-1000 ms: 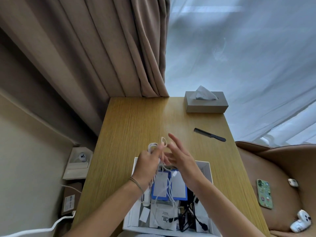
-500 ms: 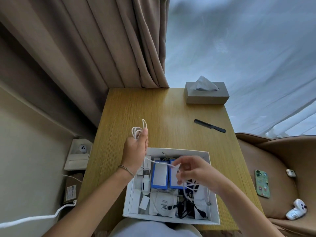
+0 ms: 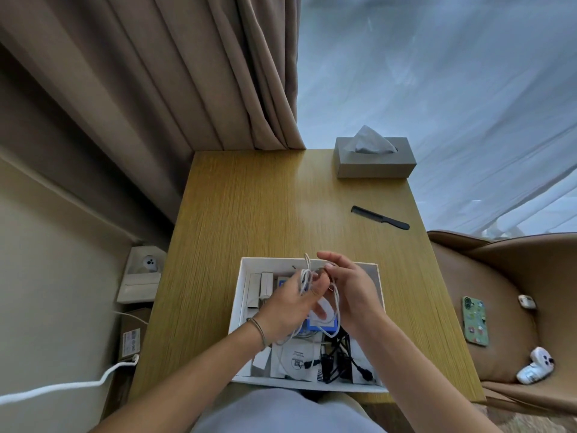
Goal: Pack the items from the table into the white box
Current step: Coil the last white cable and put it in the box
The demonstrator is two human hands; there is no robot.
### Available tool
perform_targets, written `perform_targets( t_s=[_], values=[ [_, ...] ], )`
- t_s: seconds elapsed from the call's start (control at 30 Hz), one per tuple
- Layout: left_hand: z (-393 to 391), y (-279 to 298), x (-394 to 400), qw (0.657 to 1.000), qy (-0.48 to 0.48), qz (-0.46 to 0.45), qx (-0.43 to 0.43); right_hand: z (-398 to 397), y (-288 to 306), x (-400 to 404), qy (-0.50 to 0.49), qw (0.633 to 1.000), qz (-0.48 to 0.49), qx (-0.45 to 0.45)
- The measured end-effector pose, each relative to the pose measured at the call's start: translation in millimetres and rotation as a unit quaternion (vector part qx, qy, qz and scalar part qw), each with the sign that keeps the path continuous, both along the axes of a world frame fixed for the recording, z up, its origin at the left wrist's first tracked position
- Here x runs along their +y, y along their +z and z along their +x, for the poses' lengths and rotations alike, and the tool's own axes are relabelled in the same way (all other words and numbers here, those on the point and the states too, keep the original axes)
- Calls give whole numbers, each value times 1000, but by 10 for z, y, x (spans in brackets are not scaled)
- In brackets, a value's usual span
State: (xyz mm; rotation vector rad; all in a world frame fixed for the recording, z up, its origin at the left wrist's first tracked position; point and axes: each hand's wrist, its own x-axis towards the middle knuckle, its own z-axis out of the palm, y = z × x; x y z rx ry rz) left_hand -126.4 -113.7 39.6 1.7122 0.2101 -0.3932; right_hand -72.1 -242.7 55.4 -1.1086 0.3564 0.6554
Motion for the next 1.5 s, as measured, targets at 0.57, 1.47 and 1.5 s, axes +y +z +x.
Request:
perform_targets(
  t_s=[0.57,1.47,1.5],
  values=[
    [-341,-463,-83,915,-273,295,24,-159,-369,-494,307,800,-453,-247],
    [-288,-351,131,836,-81,500,-213,-46,-475,-634,324,645,-554,-414],
    [-262,-336,208,831,-60,493,-248,38,-419,-642,298,661,-547,-418]
  ],
)
